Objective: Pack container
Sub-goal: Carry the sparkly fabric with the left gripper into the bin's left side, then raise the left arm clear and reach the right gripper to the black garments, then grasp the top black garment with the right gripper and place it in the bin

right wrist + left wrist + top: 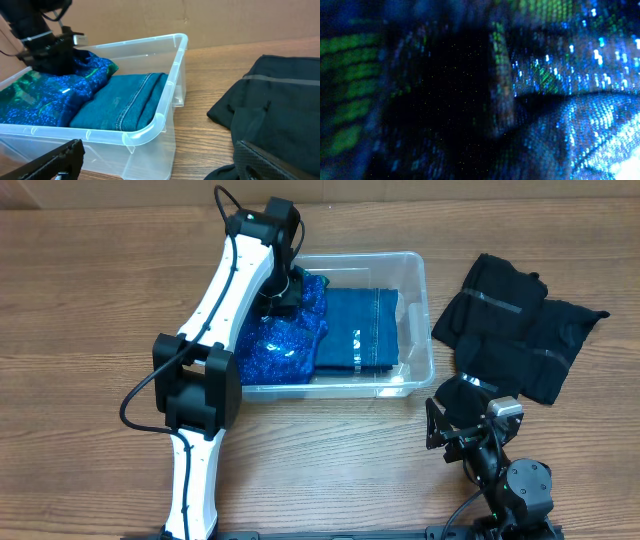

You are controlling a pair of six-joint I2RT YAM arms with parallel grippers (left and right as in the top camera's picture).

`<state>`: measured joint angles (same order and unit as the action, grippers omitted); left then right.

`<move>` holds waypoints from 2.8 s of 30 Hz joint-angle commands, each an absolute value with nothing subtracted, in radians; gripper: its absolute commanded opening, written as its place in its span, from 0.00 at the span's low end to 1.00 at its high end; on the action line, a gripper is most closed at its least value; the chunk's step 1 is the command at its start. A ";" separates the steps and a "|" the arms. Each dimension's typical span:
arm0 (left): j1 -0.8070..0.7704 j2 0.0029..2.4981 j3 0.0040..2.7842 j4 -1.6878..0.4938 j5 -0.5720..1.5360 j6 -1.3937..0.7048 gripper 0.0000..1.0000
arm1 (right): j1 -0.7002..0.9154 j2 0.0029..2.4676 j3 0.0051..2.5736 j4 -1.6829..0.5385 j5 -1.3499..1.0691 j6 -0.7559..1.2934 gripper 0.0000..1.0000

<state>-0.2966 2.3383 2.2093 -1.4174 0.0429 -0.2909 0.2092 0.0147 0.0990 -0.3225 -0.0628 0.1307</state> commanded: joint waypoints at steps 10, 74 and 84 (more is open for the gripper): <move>-0.237 1.989 2.605 -1.502 -0.014 -0.314 0.85 | 0.205 0.003 0.098 -0.319 -0.054 0.134 1.00; 0.275 1.799 2.605 -1.689 -0.010 -0.311 1.00 | -0.433 1.847 1.068 -0.997 -0.342 0.140 0.94; 0.275 1.799 2.605 -1.689 -0.010 -0.311 1.00 | -0.433 1.821 0.971 -0.924 -0.459 0.160 0.31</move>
<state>0.2749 1.7973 2.6045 -1.6905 -0.0048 -0.3149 -0.4389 1.8042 0.9974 -0.9215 -0.3965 0.1638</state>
